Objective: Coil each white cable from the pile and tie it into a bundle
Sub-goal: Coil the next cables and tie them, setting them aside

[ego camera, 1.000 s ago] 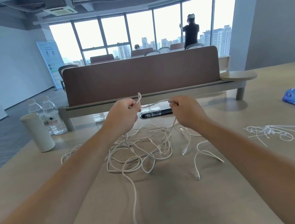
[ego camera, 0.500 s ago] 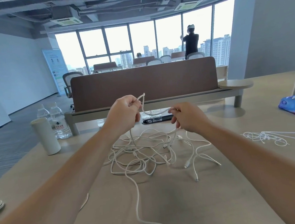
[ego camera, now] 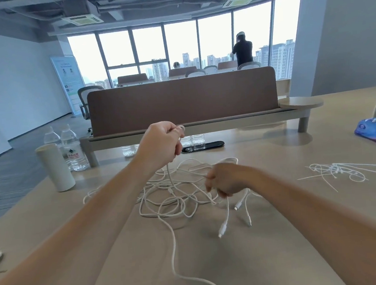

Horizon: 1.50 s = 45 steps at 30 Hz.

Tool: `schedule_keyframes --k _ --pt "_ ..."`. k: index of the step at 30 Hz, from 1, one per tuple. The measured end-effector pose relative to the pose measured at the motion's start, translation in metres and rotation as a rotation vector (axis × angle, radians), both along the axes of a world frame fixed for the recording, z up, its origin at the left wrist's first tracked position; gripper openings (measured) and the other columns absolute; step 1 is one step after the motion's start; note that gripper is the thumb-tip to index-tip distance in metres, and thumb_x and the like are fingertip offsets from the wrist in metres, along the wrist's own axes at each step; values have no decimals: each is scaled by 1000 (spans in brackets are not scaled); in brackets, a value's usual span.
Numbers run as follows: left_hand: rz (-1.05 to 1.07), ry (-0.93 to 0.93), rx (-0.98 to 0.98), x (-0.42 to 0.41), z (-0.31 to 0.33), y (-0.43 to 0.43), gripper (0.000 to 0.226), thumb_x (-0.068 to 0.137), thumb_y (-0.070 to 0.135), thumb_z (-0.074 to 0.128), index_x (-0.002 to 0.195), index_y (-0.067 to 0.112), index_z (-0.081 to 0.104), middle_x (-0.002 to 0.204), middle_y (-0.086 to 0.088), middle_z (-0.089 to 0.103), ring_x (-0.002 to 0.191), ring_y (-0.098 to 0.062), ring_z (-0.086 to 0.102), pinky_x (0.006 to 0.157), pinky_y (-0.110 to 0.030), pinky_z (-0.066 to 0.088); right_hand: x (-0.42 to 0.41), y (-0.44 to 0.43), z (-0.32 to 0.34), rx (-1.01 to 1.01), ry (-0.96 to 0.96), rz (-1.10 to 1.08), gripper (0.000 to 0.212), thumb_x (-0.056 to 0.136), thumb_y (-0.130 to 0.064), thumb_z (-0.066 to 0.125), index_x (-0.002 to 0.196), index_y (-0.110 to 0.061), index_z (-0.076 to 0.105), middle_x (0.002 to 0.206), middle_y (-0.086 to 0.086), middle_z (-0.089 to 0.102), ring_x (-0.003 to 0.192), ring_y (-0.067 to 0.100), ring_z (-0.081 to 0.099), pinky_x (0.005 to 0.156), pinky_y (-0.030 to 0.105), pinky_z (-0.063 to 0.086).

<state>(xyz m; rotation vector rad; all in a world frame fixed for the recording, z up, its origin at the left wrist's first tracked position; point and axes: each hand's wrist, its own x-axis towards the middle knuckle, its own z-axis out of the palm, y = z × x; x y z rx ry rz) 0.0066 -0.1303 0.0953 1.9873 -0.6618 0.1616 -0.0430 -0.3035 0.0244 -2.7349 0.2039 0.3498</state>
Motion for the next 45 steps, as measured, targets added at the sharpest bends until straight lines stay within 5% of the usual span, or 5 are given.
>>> schedule_keyframes --k 12,22,29,35,45 --pt "-60 22 89 16 -19 6 20 102 25 53 95 15 69 56 5 60 42 -10 45 56 -27 40 29 -3 -25 98 -232 -326 43 107 -20 37 147 -8 41 145 13 48 133 29 47 90 29 46" --pt "-33 -113 -4 -2 16 23 24 105 11 43 103 10 67 56 -1 60 45 -12 45 51 -24 42 1 -8 21 487 -535 -235 41 103 -19 43 78 0 69 72 5 72 61 19 59 66 29 44" --pt "-84 -148 -70 -47 61 45 25 107 12 41 107 0 63 70 -10 73 52 -17 63 53 -20 54 -60 18 73 391 -454 77 16 91 -29 70 102 -18 72 67 -2 62 56 12 47 57 28 37" --pt "-189 -127 -17 -80 80 53 22 108 18 42 110 0 54 84 -1 79 78 -24 75 73 -31 59 -87 63 82 467 -397 215 57 79 -46 80 131 -41 57 69 -1 59 57 14 43 54 26 34" --pt "-144 -118 -20 -90 87 71 19 108 23 44 109 7 54 88 2 79 83 -16 76 81 -32 60 -76 107 87 529 -559 -8 23 100 -21 59 90 -4 70 59 2 66 41 8 42 42 20 32"
